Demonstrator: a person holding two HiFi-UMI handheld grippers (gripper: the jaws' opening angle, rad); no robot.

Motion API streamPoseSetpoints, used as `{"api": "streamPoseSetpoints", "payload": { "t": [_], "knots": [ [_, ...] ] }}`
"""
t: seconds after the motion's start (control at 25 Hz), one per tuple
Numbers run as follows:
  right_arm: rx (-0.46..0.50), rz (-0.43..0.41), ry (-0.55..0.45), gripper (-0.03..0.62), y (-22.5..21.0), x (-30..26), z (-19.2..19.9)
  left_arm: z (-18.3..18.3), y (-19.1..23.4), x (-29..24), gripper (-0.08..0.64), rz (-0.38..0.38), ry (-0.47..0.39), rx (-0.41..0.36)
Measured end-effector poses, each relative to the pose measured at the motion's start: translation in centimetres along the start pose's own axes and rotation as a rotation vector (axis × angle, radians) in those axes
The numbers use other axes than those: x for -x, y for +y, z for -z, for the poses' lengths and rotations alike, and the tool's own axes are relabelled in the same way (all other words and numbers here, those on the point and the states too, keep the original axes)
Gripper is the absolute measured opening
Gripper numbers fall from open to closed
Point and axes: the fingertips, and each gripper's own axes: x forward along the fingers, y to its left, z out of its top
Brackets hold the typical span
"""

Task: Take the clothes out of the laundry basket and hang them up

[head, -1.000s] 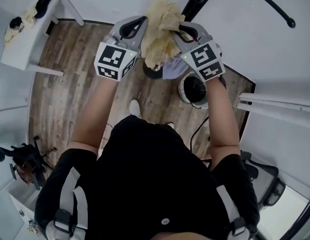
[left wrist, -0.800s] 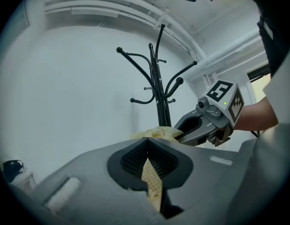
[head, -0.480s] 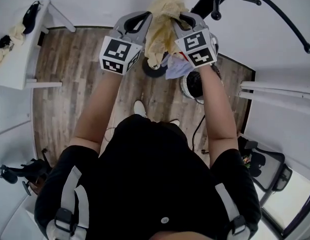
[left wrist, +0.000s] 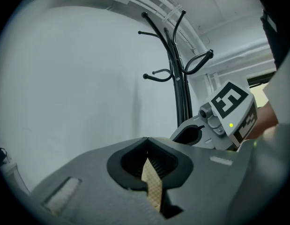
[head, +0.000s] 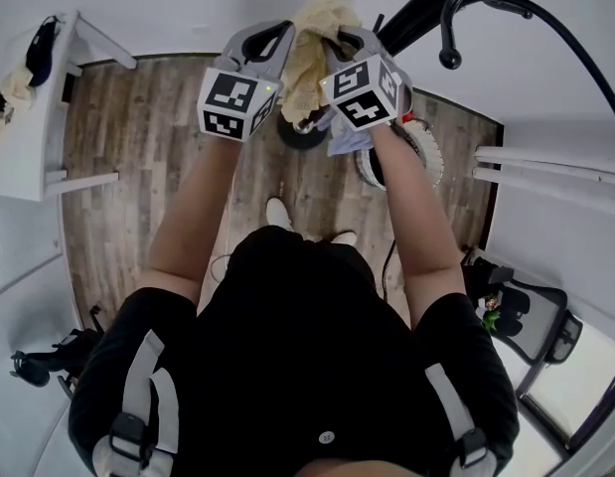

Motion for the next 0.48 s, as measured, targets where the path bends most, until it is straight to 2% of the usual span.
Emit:
{"api": "streamPoseSetpoints", "payload": {
  "t": [0.12,0.24,0.48],
  "knots": [
    [0.025,0.020,0.037,0.054,0.7,-1.3,0.3,0.4,0.8,-0.7,0.003,-0.002,0.001,0.010],
    [-0.009,0.017,0.060,0.057,1.0,-2.3,0.6,0.7,1.4,-1.4,0.003,-0.001,0.007,0.013],
    [-0.046,-0.048,0.114,0.068,2.2,-4.1,1.5,1.2,1.7,-2.3,0.003,0.003,0.018,0.020]
  ]
}}
